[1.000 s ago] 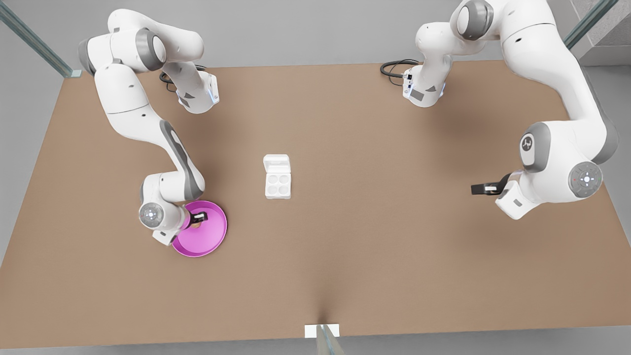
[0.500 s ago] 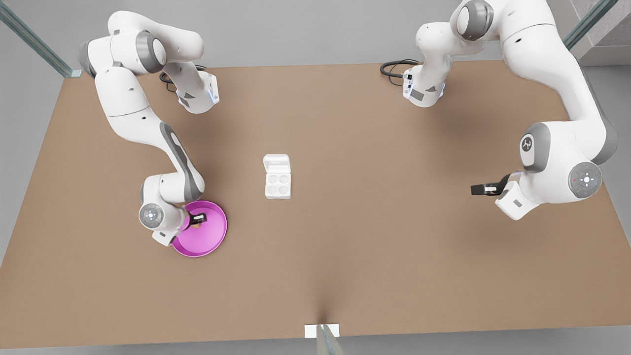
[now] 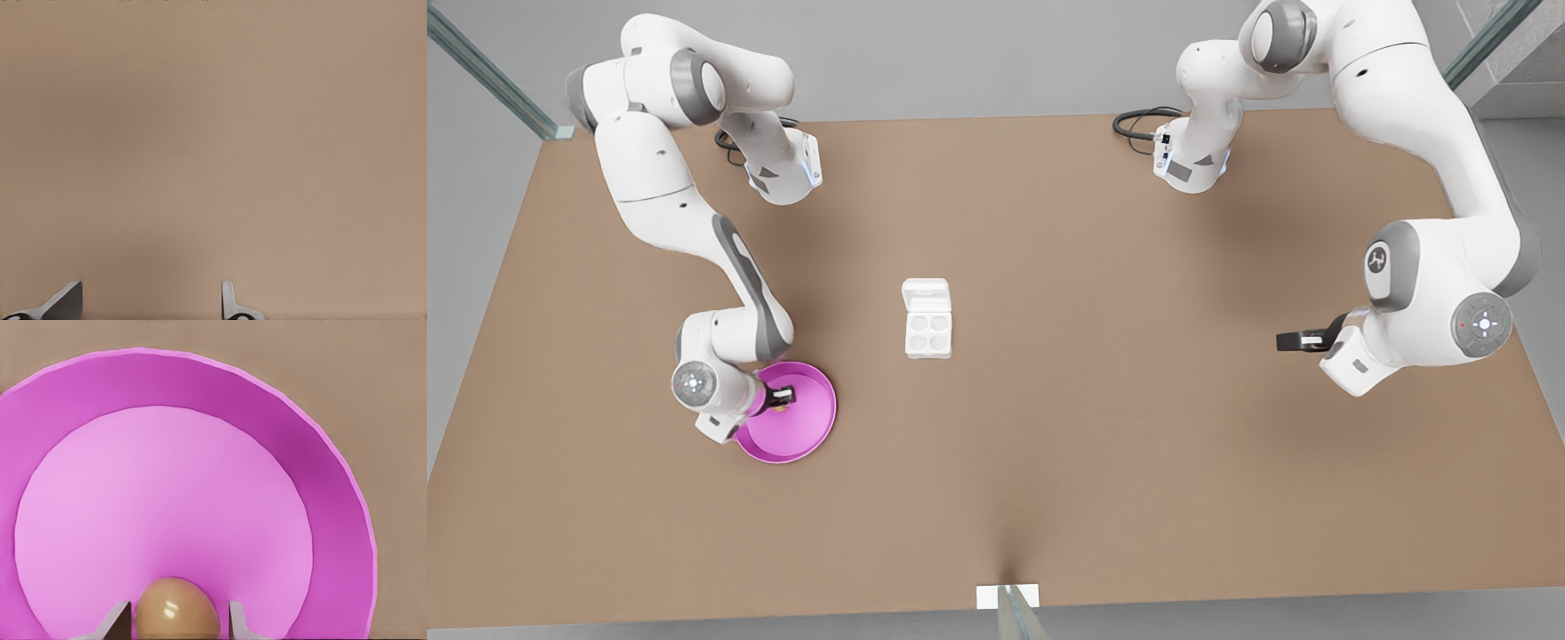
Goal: Pack egg into the box and close the box lid
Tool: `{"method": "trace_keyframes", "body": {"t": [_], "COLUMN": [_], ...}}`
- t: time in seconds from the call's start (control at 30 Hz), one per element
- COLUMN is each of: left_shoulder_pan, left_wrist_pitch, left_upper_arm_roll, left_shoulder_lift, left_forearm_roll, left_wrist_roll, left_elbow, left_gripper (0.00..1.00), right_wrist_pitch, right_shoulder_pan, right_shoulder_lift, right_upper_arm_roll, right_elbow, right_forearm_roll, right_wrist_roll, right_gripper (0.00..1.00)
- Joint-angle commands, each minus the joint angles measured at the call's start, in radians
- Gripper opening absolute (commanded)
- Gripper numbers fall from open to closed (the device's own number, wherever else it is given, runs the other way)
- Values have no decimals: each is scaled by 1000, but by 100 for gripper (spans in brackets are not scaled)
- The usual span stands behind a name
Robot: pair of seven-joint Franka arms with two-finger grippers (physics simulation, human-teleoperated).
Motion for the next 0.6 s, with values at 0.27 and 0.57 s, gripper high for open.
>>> {"method": "trace_keyframes", "body": {"t": [0.27,0.57], "left_shoulder_pan": [-1,-1], "left_wrist_pitch": [3,5], "left_upper_arm_roll": [0,0], "left_shoulder_lift": [0,3], "left_forearm_roll": [0,0], "left_wrist_roll": [0,0], "left_elbow": [0,0], "left_gripper": [100,100], "right_wrist_pitch": [975,1203], "right_shoulder_pan": [145,327], "right_shoulder_lift": [-92,6], "right_upper_arm_roll": [-141,-298], "right_elbow": [-404,-524], "right_forearm_roll": [0,28], "right_wrist_roll": [182,172], "right_gripper": [100,100]}}
